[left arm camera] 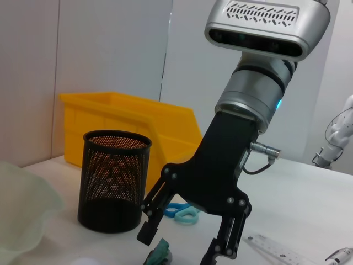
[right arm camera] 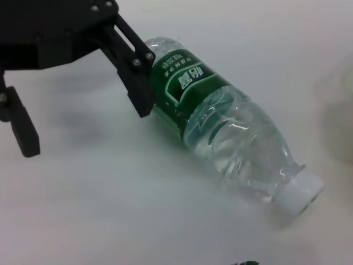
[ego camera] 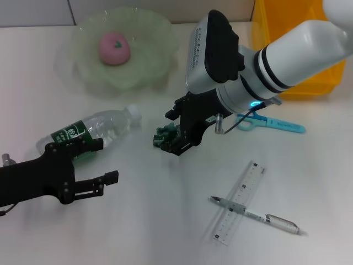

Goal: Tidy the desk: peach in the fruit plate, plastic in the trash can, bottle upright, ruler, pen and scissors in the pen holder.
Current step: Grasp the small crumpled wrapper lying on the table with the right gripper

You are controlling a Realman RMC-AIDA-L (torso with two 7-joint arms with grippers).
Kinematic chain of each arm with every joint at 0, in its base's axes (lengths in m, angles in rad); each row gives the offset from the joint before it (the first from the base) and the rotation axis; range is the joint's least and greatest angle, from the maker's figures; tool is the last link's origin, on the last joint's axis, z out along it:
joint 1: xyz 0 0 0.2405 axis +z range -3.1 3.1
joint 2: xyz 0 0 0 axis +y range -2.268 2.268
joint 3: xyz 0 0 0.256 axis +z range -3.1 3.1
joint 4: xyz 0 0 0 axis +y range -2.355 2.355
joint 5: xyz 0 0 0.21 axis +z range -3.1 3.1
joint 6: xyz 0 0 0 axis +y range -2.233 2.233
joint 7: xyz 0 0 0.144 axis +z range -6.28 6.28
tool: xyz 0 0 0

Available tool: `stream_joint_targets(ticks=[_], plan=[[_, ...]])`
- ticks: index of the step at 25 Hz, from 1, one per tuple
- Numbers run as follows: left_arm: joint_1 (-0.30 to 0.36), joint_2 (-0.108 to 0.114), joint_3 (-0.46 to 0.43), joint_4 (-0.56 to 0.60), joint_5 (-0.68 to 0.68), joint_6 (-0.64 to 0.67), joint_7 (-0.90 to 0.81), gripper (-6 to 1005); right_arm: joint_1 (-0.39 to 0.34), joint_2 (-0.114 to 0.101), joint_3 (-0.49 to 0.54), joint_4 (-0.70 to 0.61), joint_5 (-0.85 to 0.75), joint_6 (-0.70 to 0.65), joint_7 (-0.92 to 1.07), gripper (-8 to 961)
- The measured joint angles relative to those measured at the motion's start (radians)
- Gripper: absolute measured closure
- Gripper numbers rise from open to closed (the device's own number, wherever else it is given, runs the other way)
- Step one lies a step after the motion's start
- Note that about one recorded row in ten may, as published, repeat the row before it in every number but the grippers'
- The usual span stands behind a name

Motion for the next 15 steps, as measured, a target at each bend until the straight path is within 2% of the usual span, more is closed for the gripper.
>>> stream_joint_targets(ticks=[15], plan=[[0.01,0.006,0.0,0.002,0.001,-0.005,-0.005,190,-0.002,0.0,-0.004,0.002,0.004,0.002,-0.003,170]])
